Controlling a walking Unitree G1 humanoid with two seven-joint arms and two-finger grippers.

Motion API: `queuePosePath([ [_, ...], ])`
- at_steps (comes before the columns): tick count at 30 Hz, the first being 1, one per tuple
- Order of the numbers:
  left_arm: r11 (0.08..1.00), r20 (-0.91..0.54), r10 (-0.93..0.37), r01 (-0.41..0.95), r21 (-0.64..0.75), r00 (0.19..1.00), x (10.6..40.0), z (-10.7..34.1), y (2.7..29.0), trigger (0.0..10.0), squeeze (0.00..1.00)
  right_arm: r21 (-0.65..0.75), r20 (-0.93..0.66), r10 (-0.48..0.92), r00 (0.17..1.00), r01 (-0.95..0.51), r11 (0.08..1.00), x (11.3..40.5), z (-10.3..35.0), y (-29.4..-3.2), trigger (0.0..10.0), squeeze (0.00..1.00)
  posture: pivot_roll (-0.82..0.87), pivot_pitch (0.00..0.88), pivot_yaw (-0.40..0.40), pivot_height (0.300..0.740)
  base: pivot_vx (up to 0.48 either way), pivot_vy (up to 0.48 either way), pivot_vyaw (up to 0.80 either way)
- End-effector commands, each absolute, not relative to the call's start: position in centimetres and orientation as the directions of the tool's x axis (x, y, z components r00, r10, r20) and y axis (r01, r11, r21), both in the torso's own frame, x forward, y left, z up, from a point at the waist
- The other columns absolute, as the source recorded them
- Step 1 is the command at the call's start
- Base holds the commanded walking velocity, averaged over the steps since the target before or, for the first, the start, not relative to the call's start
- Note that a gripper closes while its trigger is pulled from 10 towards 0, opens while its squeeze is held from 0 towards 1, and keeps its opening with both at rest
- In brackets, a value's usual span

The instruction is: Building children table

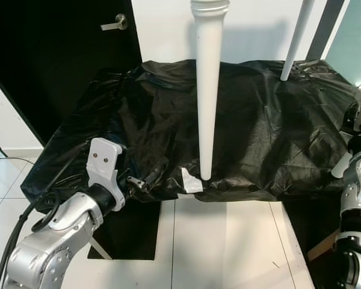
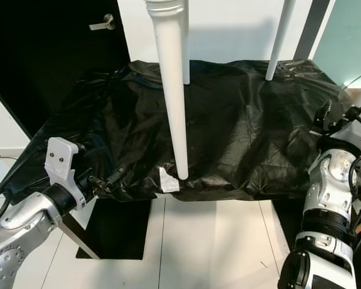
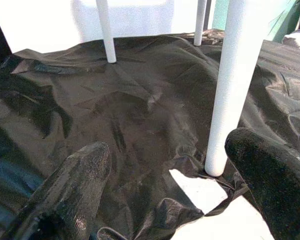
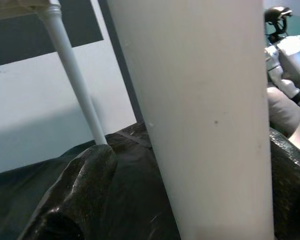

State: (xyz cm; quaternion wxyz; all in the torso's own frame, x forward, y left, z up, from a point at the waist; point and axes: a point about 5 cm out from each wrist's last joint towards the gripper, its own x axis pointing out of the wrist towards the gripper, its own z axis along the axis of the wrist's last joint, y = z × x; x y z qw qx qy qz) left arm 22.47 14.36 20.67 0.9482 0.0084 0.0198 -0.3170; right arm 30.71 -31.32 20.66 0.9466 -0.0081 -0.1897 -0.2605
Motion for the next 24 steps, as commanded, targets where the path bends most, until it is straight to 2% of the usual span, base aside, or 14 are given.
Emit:
queuePosePath([
  [1, 0.833, -0.041, -0.551, 0.552, 0.024, 0.833, 22.5, 21.0, 14.9, 10.0, 0.0, 0.068, 0.36, -0.437, 0.824, 0.444, 0.893, 30.9, 20.2, -29.9, 10.0, 0.0, 0.09, 0.0, 0.013, 0.74, 0.0, 0.0, 0.0],
  [7, 0.825, -0.055, -0.563, 0.565, 0.027, 0.825, 22.1, 20.8, 15.2, 10.0, 0.0, 0.013, 0.36, -0.373, 0.855, 0.395, 0.918, 27.4, 18.2, -27.8, 10.0, 0.0, 0.07, 0.006, 0.022, 0.74, 0.0, 0.0, 0.0],
  [11, 0.825, -0.061, -0.562, 0.564, 0.032, 0.825, 22.1, 20.7, 15.3, 10.0, 0.0, 0.002, 0.356, -0.375, 0.856, 0.4, 0.916, 26.5, 17.9, -27.6, 10.0, 0.0, 0.07, 0.008, 0.027, 0.74, 0.0, 0.0, 0.0],
  [12, 0.829, -0.069, -0.555, 0.558, 0.039, 0.829, 22.2, 20.4, 15.5, 10.0, 0.0, -0.008, 0.334, -0.396, 0.856, 0.422, 0.906, 24.6, 16.9, -27.6, 10.0, 0.0, 0.05, 0.014, 0.048, 0.74, 0.0, 0.0, 0.0],
  [13, 0.83, -0.072, -0.552, 0.556, 0.04, 0.83, 22.2, 20.3, 15.6, 10.0, 0.0, -0.011, 0.324, -0.404, 0.855, 0.43, 0.903, 24.0, 16.6, -27.7, 10.0, 0.0, 0.05, 0.014, 0.048, 0.74, 0.0, 0.0, 0.0],
  [18, 0.82, -0.082, -0.566, 0.57, 0.049, 0.821, 22.1, 20.2, 15.6, 10.0, 0.0, -0.005, 0.309, -0.428, 0.849, 0.452, 0.892, 23.0, 16.3, -27.9, 10.0, 0.0, 0.05, 0.015, 0.06, 0.74, 0.0, 0.0, 0.0],
  [24, 0.819, -0.097, -0.567, 0.573, 0.039, 0.818, 21.8, 19.7, 16.1, 10.0, 0.0, -0.007, 0.286, -0.337, 0.897, 0.353, 0.935, 21.7, 15.9, -25.6, 10.0, 0.0, 0.04, 0.019, 0.067, 0.74, 0.0, 0.0, 0.0],
])
